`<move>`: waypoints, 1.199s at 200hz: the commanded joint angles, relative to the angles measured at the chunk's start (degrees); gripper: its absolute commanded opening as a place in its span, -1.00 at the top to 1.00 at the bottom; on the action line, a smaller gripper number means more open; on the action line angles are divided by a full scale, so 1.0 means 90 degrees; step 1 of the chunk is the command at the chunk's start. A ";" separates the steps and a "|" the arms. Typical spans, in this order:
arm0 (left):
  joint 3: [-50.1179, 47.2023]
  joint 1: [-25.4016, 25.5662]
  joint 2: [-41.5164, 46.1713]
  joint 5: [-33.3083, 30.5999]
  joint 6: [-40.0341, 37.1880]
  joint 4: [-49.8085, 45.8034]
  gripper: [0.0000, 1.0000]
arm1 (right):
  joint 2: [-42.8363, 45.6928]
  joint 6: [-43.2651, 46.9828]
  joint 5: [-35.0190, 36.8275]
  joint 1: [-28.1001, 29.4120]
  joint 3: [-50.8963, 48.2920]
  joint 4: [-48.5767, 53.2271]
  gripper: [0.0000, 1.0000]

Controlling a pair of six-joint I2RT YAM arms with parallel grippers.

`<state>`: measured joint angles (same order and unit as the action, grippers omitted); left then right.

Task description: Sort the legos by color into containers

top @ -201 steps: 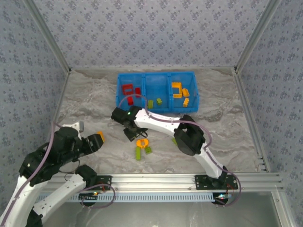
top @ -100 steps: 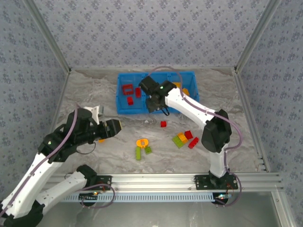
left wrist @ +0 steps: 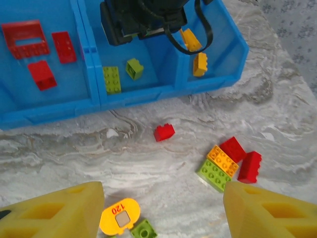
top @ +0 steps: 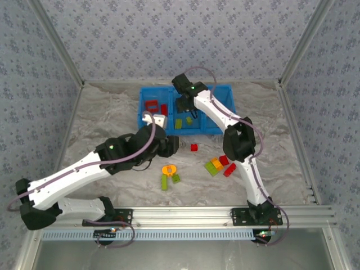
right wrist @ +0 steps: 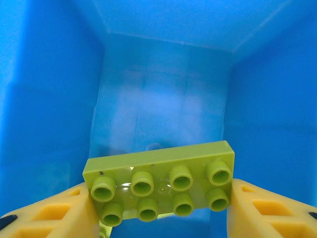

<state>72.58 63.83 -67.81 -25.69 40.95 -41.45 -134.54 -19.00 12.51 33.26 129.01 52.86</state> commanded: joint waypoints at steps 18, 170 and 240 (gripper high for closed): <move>0.0266 0.0159 -0.0263 -0.0788 -0.0107 0.0172 -0.31 | -0.0628 0.0040 -0.0287 -0.0064 0.0662 -0.0007 -0.21; 0.0330 0.0191 -0.0047 -0.0786 0.0219 -0.0425 -0.31 | 0.0413 0.0152 0.0295 0.0115 0.0791 0.0311 -0.32; 0.0051 0.0029 0.0006 -0.0301 0.0611 -0.0883 -0.31 | 0.3256 0.0422 0.0984 0.0600 -0.1538 -0.0738 -0.08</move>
<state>73.87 64.95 -68.34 -30.96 44.69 -46.98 -114.37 -16.49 17.28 36.93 124.09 49.84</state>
